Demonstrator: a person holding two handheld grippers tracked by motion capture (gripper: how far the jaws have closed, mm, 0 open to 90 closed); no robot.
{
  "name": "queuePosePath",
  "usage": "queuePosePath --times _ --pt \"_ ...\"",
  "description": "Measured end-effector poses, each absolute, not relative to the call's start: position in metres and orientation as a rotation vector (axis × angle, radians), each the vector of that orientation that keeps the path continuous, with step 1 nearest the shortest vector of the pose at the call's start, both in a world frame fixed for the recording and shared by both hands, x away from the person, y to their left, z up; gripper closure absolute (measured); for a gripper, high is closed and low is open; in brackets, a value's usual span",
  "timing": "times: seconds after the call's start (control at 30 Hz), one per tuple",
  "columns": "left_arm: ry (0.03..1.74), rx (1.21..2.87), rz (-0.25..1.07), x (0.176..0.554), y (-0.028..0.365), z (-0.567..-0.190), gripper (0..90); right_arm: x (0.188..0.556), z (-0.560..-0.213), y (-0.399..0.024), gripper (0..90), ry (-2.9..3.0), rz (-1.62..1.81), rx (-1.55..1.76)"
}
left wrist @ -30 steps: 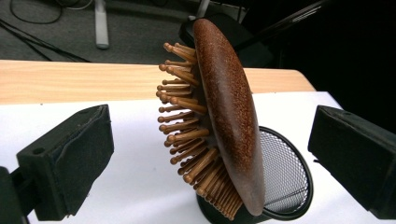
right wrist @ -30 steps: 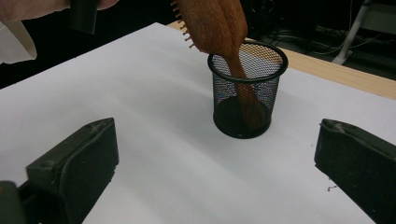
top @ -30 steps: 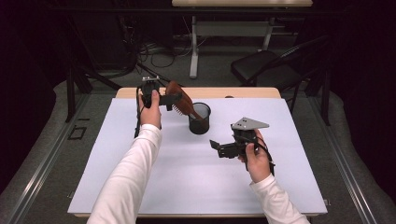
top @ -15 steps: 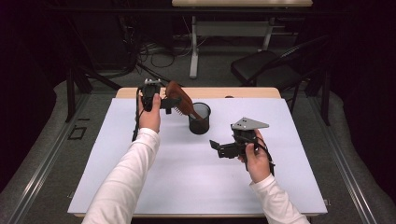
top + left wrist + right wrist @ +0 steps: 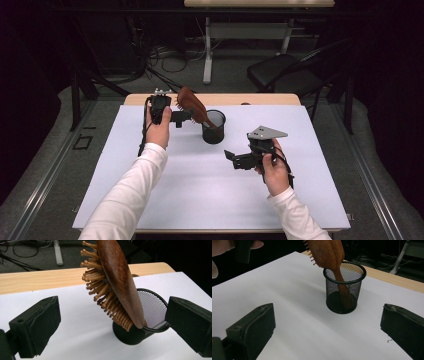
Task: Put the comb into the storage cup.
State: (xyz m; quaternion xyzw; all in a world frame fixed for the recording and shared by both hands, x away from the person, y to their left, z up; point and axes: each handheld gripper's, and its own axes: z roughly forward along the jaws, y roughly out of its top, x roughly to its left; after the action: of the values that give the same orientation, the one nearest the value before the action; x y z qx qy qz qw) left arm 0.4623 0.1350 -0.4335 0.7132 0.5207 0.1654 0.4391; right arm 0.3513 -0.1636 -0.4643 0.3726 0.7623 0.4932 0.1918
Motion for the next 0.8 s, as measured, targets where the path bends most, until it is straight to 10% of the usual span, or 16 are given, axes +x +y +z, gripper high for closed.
queuePosePath --times 0.8 --pt "1.245 1.826 0.355 0.443 0.132 -0.441 0.4 0.351 -0.465 -0.162 0.0 2.141 1.377 1.043"
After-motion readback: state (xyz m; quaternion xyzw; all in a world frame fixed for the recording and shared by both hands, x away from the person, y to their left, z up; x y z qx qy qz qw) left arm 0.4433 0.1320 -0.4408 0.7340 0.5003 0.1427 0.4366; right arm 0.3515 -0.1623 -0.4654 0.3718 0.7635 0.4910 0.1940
